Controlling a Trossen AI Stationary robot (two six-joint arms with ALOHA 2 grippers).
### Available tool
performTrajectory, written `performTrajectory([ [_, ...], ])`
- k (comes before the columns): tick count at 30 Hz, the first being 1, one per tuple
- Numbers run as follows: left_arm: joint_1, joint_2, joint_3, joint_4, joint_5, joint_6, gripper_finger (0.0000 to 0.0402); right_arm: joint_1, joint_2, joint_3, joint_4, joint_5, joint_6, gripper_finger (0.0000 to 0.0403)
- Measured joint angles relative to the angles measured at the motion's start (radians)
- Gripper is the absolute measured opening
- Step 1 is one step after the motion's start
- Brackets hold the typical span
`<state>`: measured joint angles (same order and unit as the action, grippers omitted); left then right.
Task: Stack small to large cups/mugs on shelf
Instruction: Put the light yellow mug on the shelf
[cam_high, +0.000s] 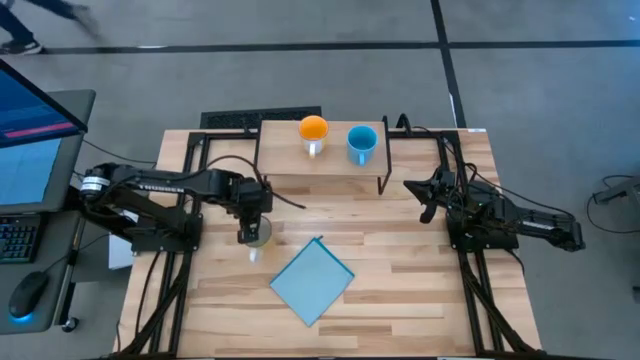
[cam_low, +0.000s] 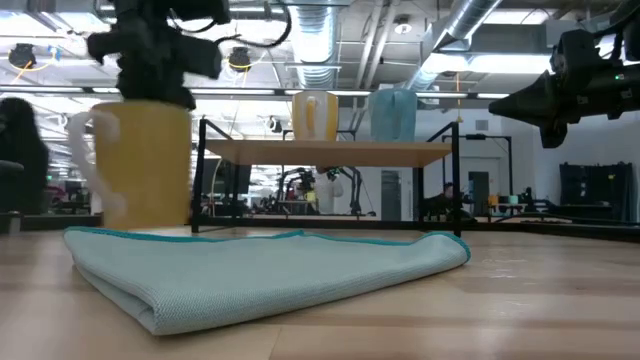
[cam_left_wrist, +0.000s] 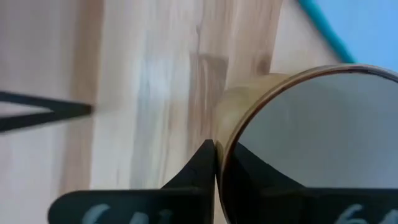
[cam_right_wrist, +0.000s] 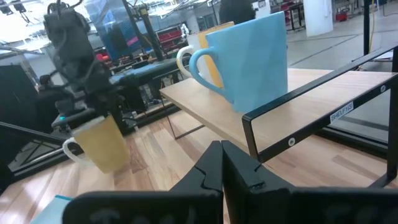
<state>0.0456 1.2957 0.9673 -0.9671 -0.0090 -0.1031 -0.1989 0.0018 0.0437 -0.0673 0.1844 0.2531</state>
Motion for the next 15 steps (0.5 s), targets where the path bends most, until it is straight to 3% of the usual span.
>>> performTrajectory([
  [9, 0.053, 0.0, 0.235, -0.16, -0.009, 0.019, 0.0009, 0.0, 0.0, 0.0, 0.0, 0.0, 0.0, 0.0021],
  [15, 0.146, -0.001, 0.449, -0.234, -0.028, 0.045, 0.0009, 0.0, 0.0, 0.0, 0.0, 0.0, 0.005, 0.0021],
])
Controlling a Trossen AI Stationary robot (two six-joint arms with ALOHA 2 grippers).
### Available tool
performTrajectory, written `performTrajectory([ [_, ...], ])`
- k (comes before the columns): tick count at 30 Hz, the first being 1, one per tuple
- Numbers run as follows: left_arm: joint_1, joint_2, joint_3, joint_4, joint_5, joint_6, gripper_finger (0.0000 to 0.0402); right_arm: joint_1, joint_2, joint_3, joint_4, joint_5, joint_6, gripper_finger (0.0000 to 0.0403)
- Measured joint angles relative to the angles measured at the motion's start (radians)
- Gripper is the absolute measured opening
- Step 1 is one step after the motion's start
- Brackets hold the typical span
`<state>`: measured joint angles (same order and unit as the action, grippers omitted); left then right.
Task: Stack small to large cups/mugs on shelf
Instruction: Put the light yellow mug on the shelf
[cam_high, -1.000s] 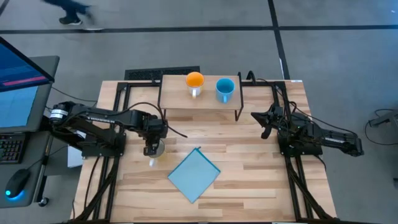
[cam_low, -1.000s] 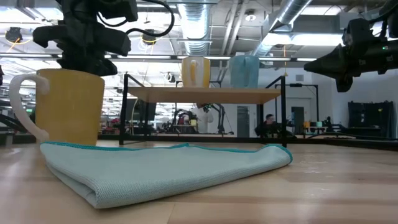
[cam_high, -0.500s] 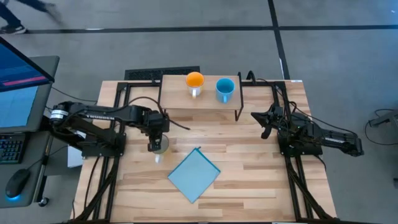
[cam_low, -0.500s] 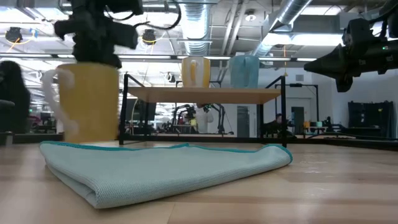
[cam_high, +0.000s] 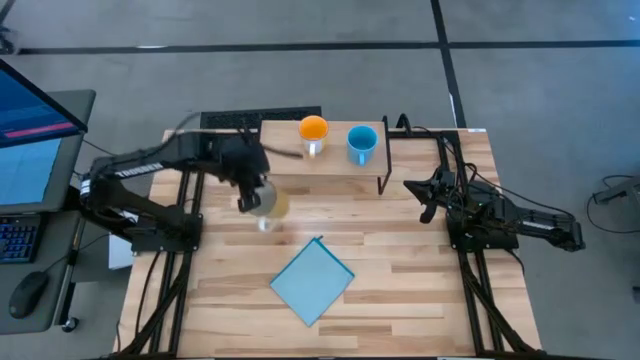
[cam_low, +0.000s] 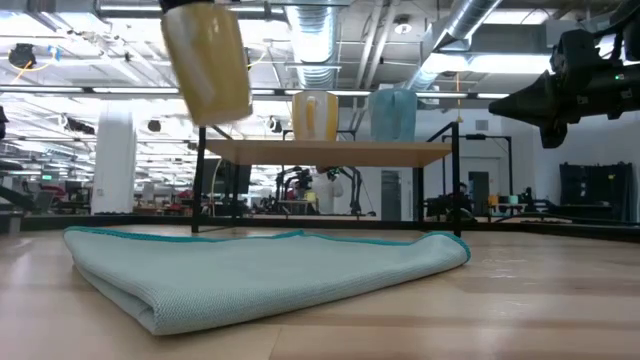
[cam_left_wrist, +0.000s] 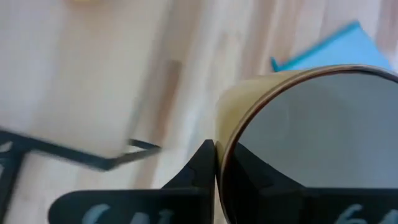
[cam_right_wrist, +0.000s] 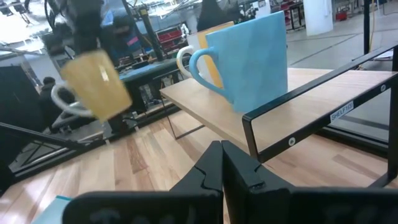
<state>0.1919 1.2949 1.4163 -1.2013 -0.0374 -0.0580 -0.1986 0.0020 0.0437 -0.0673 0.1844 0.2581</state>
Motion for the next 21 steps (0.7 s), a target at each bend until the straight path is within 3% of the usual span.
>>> performTrajectory([
  [7, 0.168, 0.033, 0.195, -0.119, -0.001, 0.085, 0.0009, 0.0, 0.0, 0.0, 0.0, 0.0, 0.003, 0.0021],
  [16, 0.341, 0.282, 0.486, -0.284, 0.008, 0.289, 0.0009, 0.0, 0.0, 0.0, 0.0, 0.0, 0.003, 0.0021],
  [21, 0.398, 0.426, 0.652, -0.361, 0.068, 0.391, 0.0009, 0.0, 0.0, 0.0, 0.0, 0.0, 0.004, 0.0021],
])
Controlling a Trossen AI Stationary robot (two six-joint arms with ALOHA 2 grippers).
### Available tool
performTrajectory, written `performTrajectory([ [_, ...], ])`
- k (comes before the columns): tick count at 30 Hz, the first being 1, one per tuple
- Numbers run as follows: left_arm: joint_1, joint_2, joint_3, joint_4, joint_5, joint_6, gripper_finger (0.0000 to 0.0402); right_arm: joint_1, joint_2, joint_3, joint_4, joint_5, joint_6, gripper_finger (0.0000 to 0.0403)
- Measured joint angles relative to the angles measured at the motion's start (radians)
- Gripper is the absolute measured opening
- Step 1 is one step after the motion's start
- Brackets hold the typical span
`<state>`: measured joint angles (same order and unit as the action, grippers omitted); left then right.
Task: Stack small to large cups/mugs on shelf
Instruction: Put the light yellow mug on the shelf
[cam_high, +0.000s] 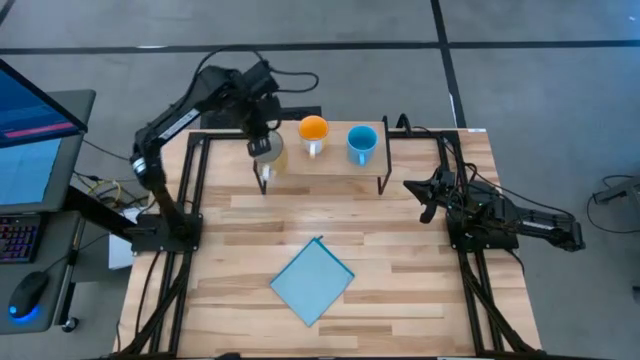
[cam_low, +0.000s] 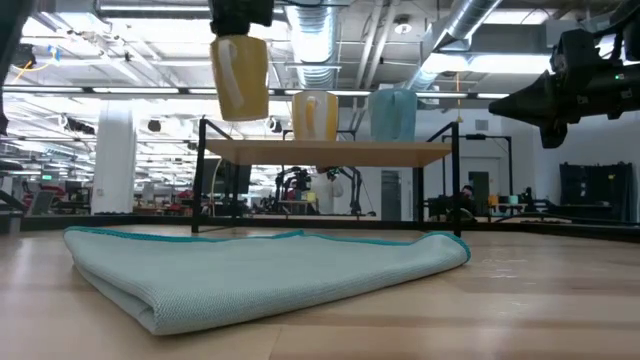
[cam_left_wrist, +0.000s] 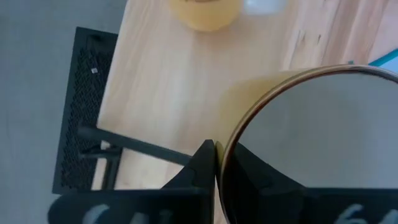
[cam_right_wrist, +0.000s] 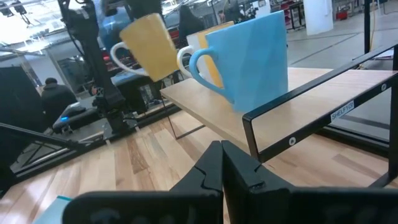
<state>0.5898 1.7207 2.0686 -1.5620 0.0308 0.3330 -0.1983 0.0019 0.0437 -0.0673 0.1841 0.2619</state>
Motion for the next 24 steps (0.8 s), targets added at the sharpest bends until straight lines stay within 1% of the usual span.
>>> performTrajectory([
  [3, 0.02, 0.069, 0.067, -0.006, 0.015, 0.029, 0.0009, 0.0, 0.0, 0.0, 0.0, 0.0, 0.0, 0.0021],
  [7, 0.058, 0.107, 0.101, -0.011, 0.042, 0.063, 0.0009, 0.0, 0.0, 0.0, 0.0, 0.0, 0.0, 0.0021],
  [12, 0.089, 0.117, 0.103, -0.009, 0.042, 0.075, 0.0009, 0.0, 0.0, 0.0, 0.0, 0.0, 0.0, 0.0021],
  [17, 0.109, 0.116, 0.104, -0.01, 0.008, 0.073, 0.0008, 0.0, 0.0, 0.0, 0.0, 0.0, -0.003, 0.0021],
  [24, 0.143, 0.139, 0.104, -0.008, -0.002, 0.083, 0.0008, 0.0, 0.0, 0.0, 0.0, 0.0, -0.008, 0.0021],
])
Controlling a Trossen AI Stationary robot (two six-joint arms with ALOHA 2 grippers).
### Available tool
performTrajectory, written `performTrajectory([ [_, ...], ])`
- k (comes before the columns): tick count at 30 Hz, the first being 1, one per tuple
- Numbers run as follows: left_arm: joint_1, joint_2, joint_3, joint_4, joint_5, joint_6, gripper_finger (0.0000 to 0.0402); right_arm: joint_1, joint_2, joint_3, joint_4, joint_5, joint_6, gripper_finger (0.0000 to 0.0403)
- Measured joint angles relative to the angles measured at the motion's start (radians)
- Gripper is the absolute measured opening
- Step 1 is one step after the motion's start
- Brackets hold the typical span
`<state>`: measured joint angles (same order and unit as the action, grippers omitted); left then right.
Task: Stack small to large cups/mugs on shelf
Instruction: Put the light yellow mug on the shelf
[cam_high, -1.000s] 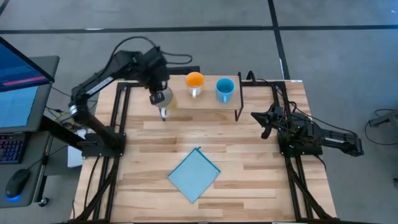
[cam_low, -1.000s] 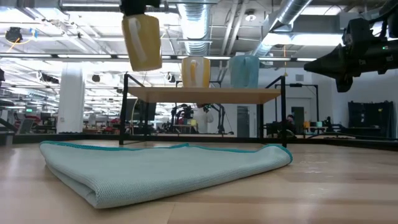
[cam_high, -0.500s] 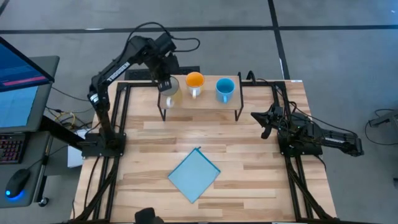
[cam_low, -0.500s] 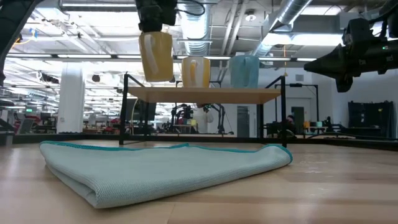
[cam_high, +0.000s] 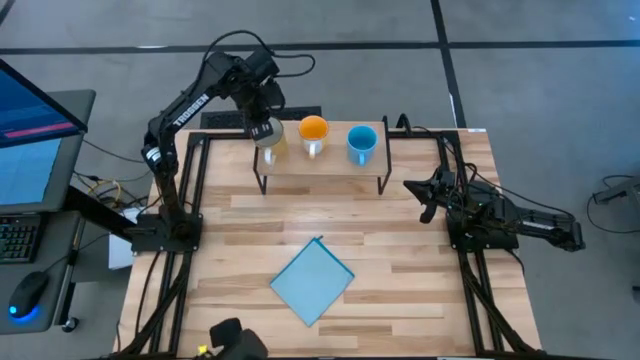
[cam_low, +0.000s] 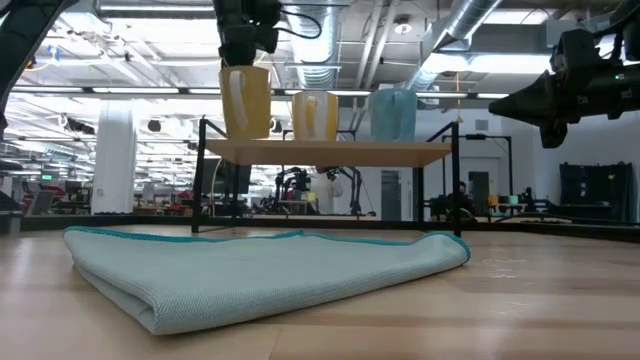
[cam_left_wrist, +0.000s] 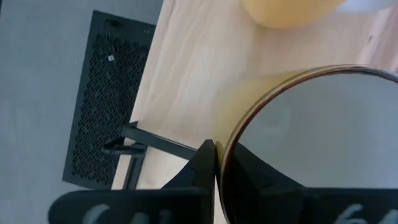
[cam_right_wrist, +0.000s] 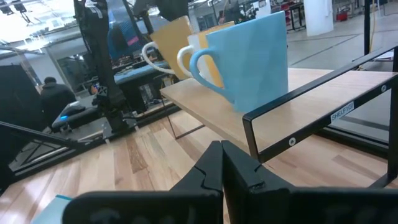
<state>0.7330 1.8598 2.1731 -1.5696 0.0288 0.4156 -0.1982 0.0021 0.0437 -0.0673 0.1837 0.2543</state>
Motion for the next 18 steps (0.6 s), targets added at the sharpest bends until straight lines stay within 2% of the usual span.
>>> performTrajectory([
  [4, 0.018, 0.021, -0.001, 0.003, -0.003, 0.006, 0.0008, 0.0, 0.0, 0.0, 0.0, 0.0, 0.0, 0.0021],
  [12, 0.019, 0.041, -0.001, 0.001, 0.082, 0.012, 0.0008, 0.0, 0.0, 0.0, 0.0, 0.0, 0.0, 0.0021],
  [18, 0.011, 0.042, -0.001, -0.003, 0.071, 0.036, 0.0008, 0.0, 0.0, 0.0, 0.0, 0.0, 0.0, 0.0021],
])
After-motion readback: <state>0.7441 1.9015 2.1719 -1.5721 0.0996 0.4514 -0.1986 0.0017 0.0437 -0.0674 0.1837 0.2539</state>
